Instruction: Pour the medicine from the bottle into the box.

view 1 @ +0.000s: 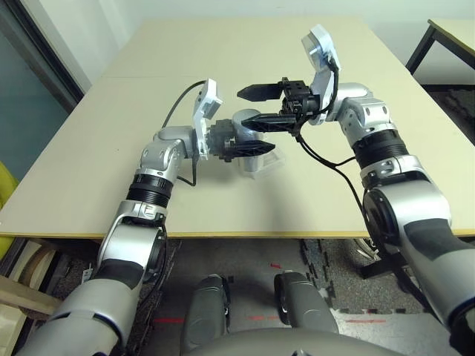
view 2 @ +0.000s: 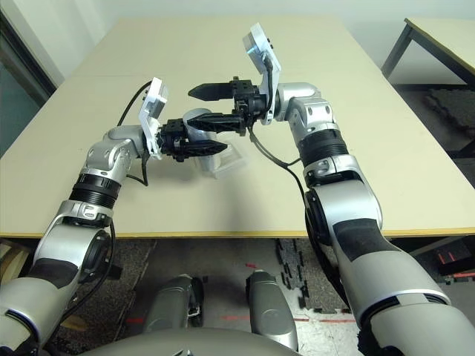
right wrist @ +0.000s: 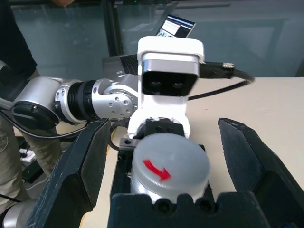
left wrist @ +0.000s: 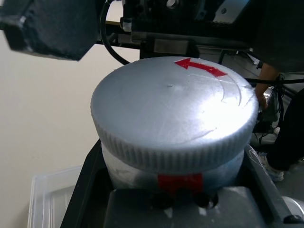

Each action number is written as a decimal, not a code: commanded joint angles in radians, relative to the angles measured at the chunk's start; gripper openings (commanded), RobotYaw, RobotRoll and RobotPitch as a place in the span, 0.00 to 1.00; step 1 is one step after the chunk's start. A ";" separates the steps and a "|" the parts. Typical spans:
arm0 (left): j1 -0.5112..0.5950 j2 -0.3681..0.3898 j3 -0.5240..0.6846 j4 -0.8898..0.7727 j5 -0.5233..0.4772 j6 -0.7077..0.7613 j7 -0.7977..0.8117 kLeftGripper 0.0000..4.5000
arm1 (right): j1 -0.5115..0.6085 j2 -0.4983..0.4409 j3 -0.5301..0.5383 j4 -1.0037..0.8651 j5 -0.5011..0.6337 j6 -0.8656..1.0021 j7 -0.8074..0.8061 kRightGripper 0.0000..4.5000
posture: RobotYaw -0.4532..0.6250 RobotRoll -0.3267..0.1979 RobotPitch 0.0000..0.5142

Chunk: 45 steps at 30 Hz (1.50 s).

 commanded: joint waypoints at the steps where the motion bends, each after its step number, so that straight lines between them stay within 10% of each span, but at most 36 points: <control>1: -0.015 0.003 -0.014 0.006 0.015 -0.013 0.002 0.59 | 0.013 0.013 0.020 -0.041 -0.015 0.014 -0.015 1.00 | 0.23 0.62 0.08; 45: -0.010 0.010 -0.035 -0.029 0.010 -0.017 -0.006 0.59 | -0.022 -0.040 -0.023 0.160 -0.101 -0.041 -0.142 1.00 | 0.23 0.62 0.10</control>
